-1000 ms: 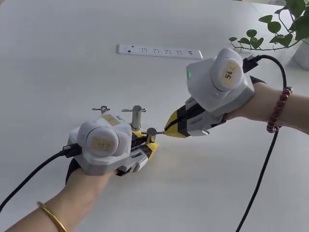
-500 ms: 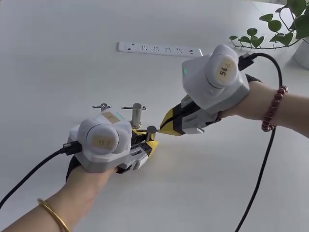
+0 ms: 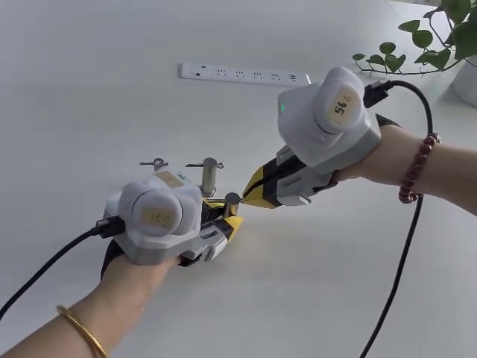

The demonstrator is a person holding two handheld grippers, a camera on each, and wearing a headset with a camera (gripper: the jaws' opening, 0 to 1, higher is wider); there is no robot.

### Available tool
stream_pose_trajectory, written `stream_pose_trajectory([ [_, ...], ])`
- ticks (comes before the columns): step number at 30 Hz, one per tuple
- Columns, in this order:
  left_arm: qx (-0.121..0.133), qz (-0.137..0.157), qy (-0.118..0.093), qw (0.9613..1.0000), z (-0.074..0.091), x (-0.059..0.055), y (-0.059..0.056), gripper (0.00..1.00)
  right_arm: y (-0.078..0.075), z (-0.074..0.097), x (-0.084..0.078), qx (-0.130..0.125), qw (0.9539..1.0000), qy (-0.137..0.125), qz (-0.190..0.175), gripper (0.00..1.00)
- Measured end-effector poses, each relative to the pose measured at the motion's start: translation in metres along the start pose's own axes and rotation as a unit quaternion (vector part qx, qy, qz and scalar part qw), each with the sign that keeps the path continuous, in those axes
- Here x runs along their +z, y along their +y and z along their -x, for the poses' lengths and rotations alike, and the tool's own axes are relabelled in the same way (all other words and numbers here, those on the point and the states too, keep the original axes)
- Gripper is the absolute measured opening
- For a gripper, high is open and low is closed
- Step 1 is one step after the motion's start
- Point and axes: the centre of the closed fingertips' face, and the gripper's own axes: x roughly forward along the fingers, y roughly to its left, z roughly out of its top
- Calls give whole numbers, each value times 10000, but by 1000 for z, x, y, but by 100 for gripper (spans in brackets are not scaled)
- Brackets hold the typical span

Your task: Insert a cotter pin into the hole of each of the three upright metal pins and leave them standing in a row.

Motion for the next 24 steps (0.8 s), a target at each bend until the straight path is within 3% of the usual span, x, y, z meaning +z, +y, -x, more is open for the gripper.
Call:
stream_pose_trajectory([
  [7, 46, 9, 47, 10000, 0, -1, 1, 14, 0, 0, 0, -15, 10000, -14, 17, 0],
  [12, 78, 18, 106, 9999, 2, -4, 2, 20, 4, -1, -2, 34, 10000, 37, 71, 3],
  [24, 106, -79, 203, 9997, 16, -3, 3, 38, 7, -3, 9, 59, 9999, -111, 86, 14],
])
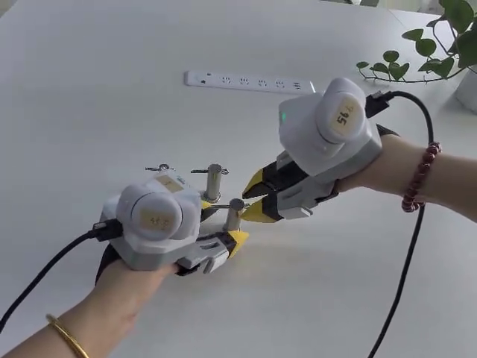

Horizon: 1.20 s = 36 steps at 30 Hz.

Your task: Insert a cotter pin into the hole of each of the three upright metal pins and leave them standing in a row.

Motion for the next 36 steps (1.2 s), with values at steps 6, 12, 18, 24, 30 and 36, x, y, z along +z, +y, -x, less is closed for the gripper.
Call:
stream_pose_trajectory([
  [6, 30, 24, -3, 10000, 9, 2, 1, 45, 1, -3, 6, -15, 10000, -31, 25, 15],
  [12, 36, 94, -119, 9999, 18, 11, 3, 51, 2, -11, 9, 38, 10000, -28, 22, 15],
  [18, 72, 136, -134, 9998, 26, 12, 7, 55, 2, -20, 7, 69, 10000, 19, 17, 15],
  [24, 66, 120, -159, 9998, 32, 13, 8, 58, 2, -25, 5, 94, 9999, 30, 18, 12],
  [30, 75, 129, -180, 9997, 38, 15, 8, 58, 0, -27, 5, 66, 10000, -23, 36, 10],
  [36, 141, 135, -228, 9996, 48, 18, 13, 59, -1, -27, 4, 77, 10000, -40, -28, 9],
])
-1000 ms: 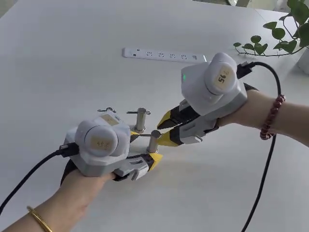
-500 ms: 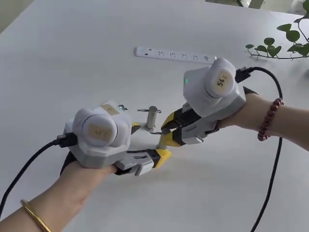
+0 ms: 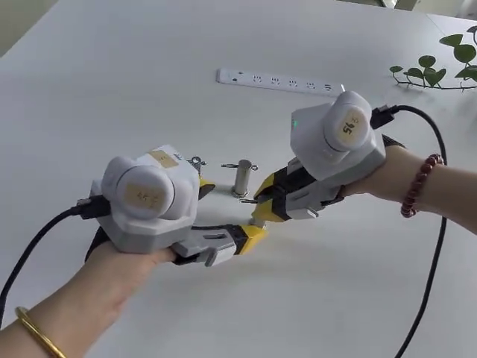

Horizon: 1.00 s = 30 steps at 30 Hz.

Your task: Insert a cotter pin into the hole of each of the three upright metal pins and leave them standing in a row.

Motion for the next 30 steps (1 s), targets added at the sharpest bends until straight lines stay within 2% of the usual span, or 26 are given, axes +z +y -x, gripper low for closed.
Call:
stream_pose_trajectory([
  [5, 82, 78, -97, 9999, 11, 6, 6, 61, -1, 0, 0, 8, 10000, -24, 11, 8],
  [12, 179, 25, -47, 9998, 19, 3, 12, 64, 1, 0, 1, 45, 10000, -9, 1, 8],
  [20, 211, -76, -105, 9997, 27, 5, 14, 69, 1, 2, 1, 35, 10000, 36, 18, 8],
  [30, 243, -72, -103, 9996, 36, 5, 18, 79, -17, 12, -3, -107, 9999, 80, 25, 8],
])
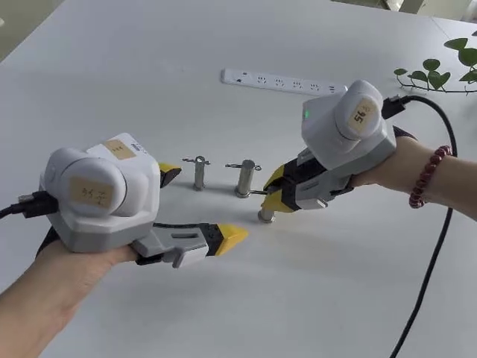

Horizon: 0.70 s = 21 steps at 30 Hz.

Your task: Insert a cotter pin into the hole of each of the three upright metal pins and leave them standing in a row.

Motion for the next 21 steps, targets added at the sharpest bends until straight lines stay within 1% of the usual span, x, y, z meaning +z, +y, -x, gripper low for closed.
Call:
stream_pose_trajectory([
  [3, 7, 38, 5, 10000, 1, -1, 1, 82, -5, 3, -3, -36, 10000, 41, -4, 8],
  [5, 17, 62, 2, 10000, 2, -1, 2, 83, -7, 4, -5, -55, 10000, 58, -7, 8],
  [7, 20, 87, 8, 10000, 3, -2, 2, 86, -10, 5, -8, -75, 9999, 88, 23, 8],
  [10, 36, 81, -9, 10000, 4, -1, 2, 90, -19, 8, -14, -132, 9998, 122, 14, 8],
  [14, 87, 104, -12, 9999, 5, -2, 5, 94, -29, 11, -15, -226, 9997, 106, -50, 8],
  [18, 125, 102, -27, 9999, 6, -3, 7, 98, -33, 11, -17, -246, 9996, 108, -63, 8],
  [21, 122, 115, -66, 9998, 6, -1, 7, 98, -36, 10, -19, -249, 9996, 138, -55, 8],
])
